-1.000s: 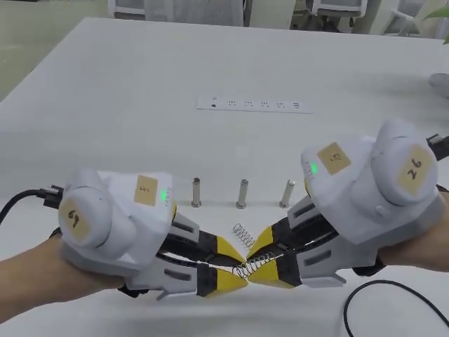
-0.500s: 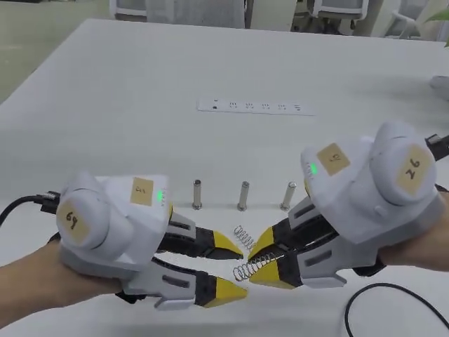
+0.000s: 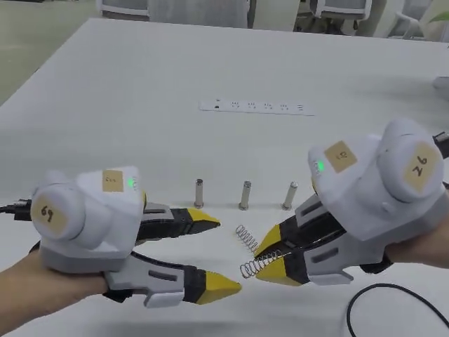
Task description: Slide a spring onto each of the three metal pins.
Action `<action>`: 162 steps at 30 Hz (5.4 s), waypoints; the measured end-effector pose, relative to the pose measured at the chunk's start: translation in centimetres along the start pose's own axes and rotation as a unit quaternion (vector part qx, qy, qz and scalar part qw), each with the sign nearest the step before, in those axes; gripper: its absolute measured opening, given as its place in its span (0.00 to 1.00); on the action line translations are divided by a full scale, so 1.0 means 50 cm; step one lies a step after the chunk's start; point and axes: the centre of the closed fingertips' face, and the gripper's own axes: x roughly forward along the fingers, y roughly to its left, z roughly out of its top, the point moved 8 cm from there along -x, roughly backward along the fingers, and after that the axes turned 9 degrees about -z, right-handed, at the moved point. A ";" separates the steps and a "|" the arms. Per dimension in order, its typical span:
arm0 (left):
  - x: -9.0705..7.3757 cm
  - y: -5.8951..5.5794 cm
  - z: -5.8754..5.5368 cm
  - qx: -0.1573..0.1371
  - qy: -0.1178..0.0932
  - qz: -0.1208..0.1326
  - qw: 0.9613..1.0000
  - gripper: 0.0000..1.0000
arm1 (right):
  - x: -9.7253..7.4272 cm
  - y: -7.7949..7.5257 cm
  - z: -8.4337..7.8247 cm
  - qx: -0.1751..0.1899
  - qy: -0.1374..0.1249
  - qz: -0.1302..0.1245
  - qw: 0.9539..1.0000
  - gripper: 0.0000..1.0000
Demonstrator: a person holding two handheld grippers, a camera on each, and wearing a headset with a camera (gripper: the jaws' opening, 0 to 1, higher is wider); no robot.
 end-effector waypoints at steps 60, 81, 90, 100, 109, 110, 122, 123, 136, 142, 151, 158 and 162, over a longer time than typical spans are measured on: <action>-0.105 0.037 -0.059 -0.067 -0.061 0.186 0.978 0.98 | 0.052 -0.226 0.124 -0.091 0.136 0.015 0.986 0.08; -0.120 0.053 -0.055 -0.065 -0.071 0.202 0.975 0.97 | 0.116 -0.275 0.156 -0.124 0.175 0.024 0.976 0.08; -0.121 0.057 -0.052 -0.063 -0.073 0.204 0.974 0.96 | 0.142 -0.281 0.161 -0.144 0.194 0.032 0.970 0.08; -0.125 0.059 -0.054 -0.063 -0.071 0.205 0.974 0.96 | 0.166 -0.283 0.163 -0.156 0.210 0.043 0.964 0.08; -0.128 0.061 -0.054 -0.063 -0.071 0.206 0.974 0.95 | 0.182 -0.287 0.161 -0.163 0.221 0.049 0.960 0.08; -0.128 0.061 -0.054 -0.064 -0.071 0.206 0.974 0.95 | 0.183 -0.287 0.160 -0.166 0.222 0.047 0.960 0.08; -0.132 0.064 -0.056 -0.062 -0.066 0.207 0.974 0.94 | 0.207 -0.290 0.151 -0.170 0.228 0.055 0.957 0.08; -0.132 0.064 -0.057 -0.063 -0.066 0.206 0.974 0.94 | 0.210 -0.292 0.150 -0.176 0.226 0.052 0.957 0.08; -0.133 0.068 -0.058 -0.066 -0.063 0.207 0.974 0.93 | 0.232 -0.293 0.141 -0.177 0.235 0.061 0.954 0.08; -0.134 0.069 -0.058 -0.068 -0.063 0.209 0.974 0.93 | 0.245 -0.288 0.134 -0.177 0.238 0.066 0.953 0.08; -0.135 0.069 -0.057 -0.071 -0.065 0.209 0.973 0.92 | 0.264 -0.283 0.120 -0.178 0.244 0.073 0.950 0.08; -0.136 0.069 -0.056 -0.070 -0.065 0.210 0.973 0.92 | 0.270 -0.275 0.114 -0.180 0.249 0.077 0.949 0.08; -0.136 0.069 -0.057 -0.070 -0.064 0.210 0.973 0.92 | 0.276 -0.274 0.108 -0.179 0.250 0.077 0.949 0.08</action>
